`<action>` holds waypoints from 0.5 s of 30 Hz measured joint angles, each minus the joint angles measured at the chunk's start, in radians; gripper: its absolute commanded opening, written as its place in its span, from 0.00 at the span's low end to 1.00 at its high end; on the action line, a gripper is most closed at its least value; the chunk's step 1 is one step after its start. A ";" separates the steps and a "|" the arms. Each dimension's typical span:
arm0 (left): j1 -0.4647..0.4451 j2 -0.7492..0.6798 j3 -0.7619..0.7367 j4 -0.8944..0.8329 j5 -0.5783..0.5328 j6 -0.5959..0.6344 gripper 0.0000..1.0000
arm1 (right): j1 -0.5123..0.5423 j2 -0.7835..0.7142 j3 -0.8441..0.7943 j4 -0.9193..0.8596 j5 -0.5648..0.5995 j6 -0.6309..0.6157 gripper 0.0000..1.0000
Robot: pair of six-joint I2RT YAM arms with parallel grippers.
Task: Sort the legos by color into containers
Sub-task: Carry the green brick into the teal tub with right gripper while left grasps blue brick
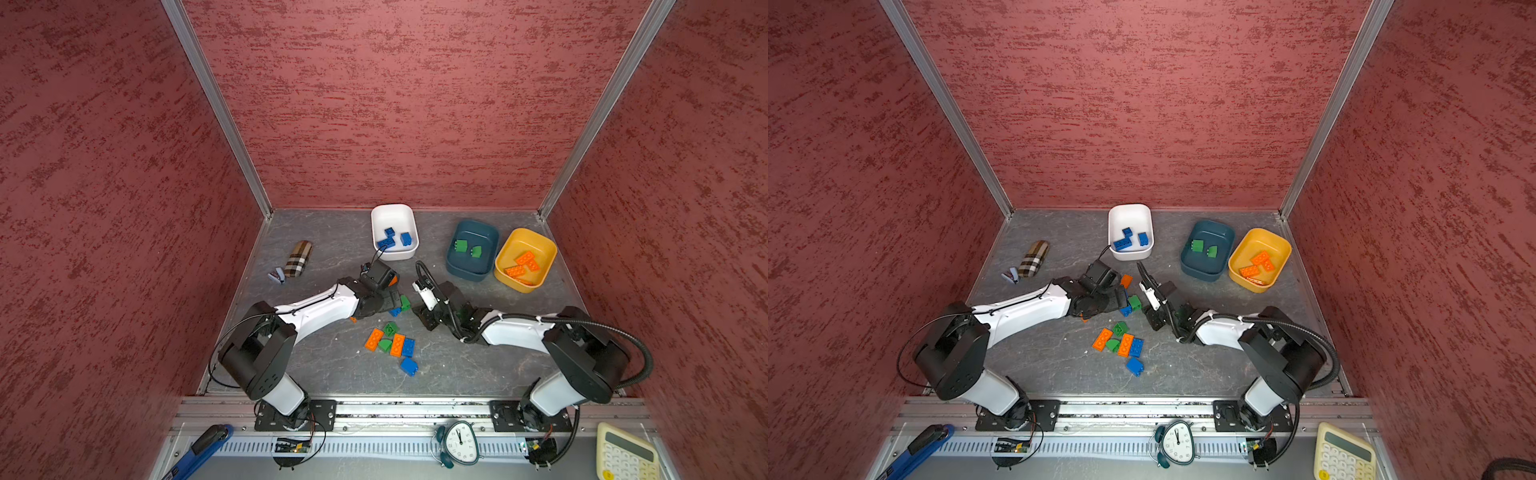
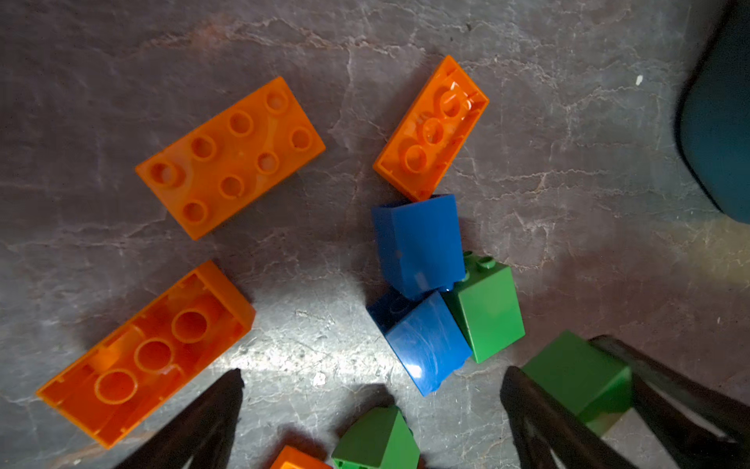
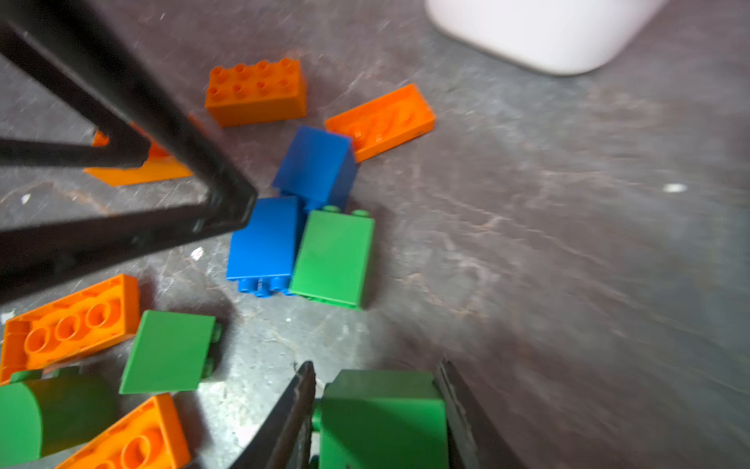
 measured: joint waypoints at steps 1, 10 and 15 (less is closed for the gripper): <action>-0.005 0.007 0.006 0.000 -0.001 0.006 1.00 | -0.013 -0.018 -0.008 0.005 0.008 0.000 0.30; -0.056 0.080 0.071 -0.012 -0.007 0.056 0.92 | -0.198 -0.133 -0.015 0.051 0.011 0.003 0.30; -0.068 0.122 0.100 -0.035 -0.024 0.049 0.78 | -0.301 -0.129 0.020 0.056 -0.014 0.018 0.30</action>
